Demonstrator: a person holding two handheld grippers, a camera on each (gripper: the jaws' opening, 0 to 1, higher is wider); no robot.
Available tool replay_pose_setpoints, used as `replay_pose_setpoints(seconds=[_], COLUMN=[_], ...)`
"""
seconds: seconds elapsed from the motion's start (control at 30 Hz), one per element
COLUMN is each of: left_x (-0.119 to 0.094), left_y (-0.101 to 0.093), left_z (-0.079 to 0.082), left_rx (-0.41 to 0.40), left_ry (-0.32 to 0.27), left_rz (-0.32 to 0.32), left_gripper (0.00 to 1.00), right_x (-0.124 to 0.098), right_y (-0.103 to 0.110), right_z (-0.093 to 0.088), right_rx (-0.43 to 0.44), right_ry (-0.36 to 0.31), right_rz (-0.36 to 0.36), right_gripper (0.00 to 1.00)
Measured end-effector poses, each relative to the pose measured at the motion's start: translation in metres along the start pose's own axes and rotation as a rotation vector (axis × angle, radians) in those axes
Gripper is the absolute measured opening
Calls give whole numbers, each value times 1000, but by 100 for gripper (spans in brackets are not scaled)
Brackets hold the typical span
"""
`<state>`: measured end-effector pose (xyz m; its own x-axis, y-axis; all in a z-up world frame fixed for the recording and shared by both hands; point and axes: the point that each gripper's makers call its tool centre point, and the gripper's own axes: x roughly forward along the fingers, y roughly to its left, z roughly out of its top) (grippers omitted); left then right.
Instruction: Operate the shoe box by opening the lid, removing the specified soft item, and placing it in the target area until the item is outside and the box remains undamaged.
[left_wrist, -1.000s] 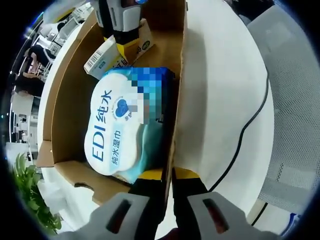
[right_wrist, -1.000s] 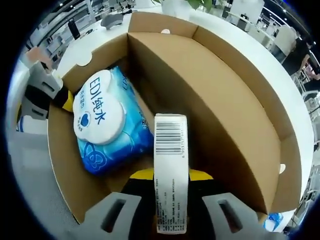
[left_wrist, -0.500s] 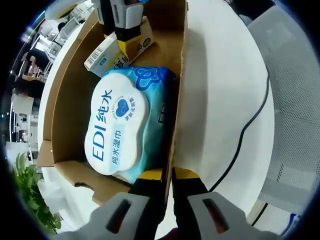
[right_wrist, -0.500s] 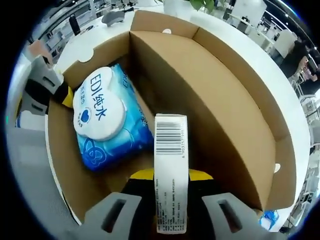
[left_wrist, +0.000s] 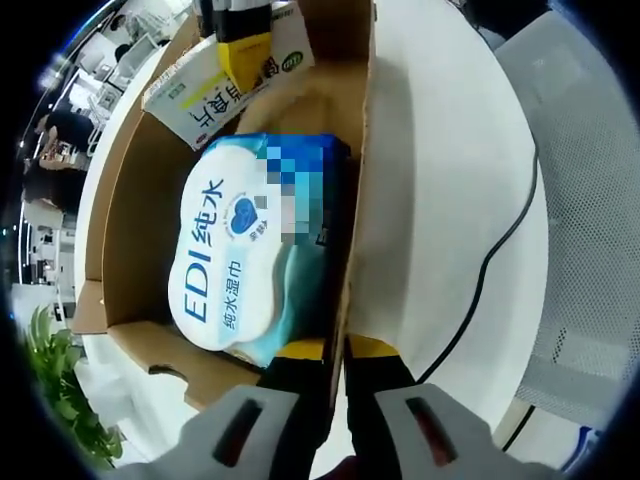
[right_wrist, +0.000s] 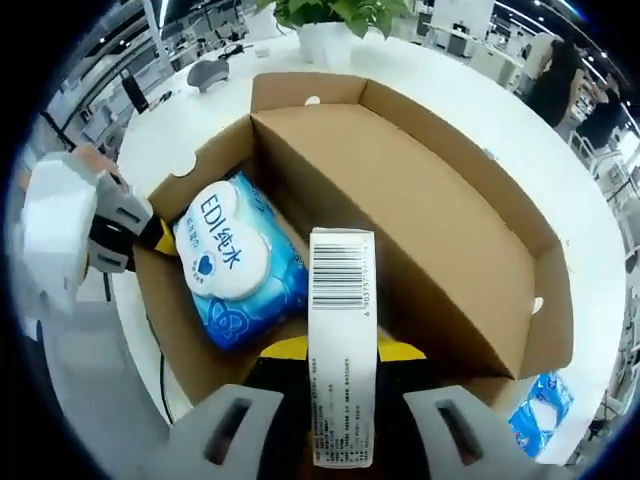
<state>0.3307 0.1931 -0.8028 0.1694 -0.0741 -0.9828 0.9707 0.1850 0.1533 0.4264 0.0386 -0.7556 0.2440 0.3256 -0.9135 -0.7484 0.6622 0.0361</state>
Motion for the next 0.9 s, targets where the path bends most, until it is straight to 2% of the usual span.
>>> replay_pose_setpoints(seconds=[0.13,0.33,0.47,0.9], left_x=[0,1,1,1], left_y=[0,0,0,1], left_z=[0,-1,-1,-1], left_rx=[11,6,7,4], left_ry=[-3,3,0,4], left_rz=[3,-5,4,-3], left_gripper=[4,4,4,4], right_x=[-9,-23,-34,-62], right_y=[-3,-4,-1,12], right_z=[-3,-7,-12,-10], right_rx=[5,85,99,144], right_ry=[2,-13,-11,-97], right_rz=[-11,-20,-14,-11], right_gripper=[18,18,18,18])
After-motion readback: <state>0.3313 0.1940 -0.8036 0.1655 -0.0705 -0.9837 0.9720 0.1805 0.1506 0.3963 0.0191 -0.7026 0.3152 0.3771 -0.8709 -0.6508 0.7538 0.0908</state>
